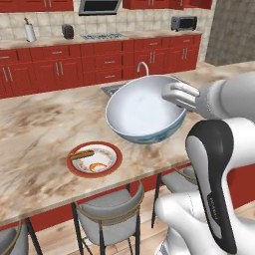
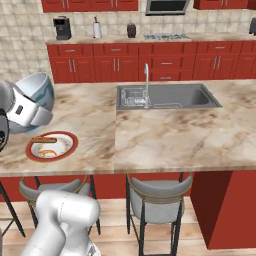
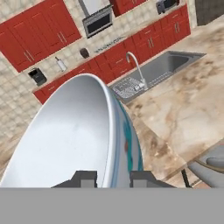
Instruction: Take the smaller bowl and place it next to the appetizer plate on the dining counter , and place the larger bowl next to the plate with cooked food.
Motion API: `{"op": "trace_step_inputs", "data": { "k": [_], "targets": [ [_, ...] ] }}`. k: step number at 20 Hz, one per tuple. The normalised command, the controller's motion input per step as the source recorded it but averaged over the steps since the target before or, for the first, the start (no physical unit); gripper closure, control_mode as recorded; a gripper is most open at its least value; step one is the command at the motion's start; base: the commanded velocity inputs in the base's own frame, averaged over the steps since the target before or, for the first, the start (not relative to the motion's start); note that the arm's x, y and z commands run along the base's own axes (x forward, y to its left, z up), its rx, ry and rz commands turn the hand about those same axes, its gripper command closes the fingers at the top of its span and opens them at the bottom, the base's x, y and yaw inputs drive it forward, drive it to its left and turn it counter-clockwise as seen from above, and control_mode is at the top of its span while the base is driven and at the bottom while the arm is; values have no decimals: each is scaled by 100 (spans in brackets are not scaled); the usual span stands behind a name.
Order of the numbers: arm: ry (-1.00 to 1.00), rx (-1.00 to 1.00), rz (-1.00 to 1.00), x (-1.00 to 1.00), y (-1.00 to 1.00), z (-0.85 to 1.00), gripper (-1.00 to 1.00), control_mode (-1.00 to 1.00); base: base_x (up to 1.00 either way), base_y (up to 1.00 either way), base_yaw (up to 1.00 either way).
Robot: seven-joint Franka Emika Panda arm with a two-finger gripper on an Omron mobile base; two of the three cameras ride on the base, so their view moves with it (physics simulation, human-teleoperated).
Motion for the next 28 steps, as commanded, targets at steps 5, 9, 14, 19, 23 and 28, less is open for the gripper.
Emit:
{"op": "trace_step_inputs", "data": {
  "k": [5,9,14,19,23,28],
  "targets": [
    [-4,0,-6,5,-34,-39,100,-100,0,0,0],
    [12,16,-17,1,-37,-6,100,-100,0,0,0],
    [19,41,-15,2,-65,0,100,-100,0,0,0],
    [4,21,-2,5,-36,-4,100,-100,0,0,0],
    [0,-2,-2,27,2,-26,100,-100,0,0,0],
    [-1,-6,-2,50,0,-35,100,-100,0,0,0]
  ]
}}
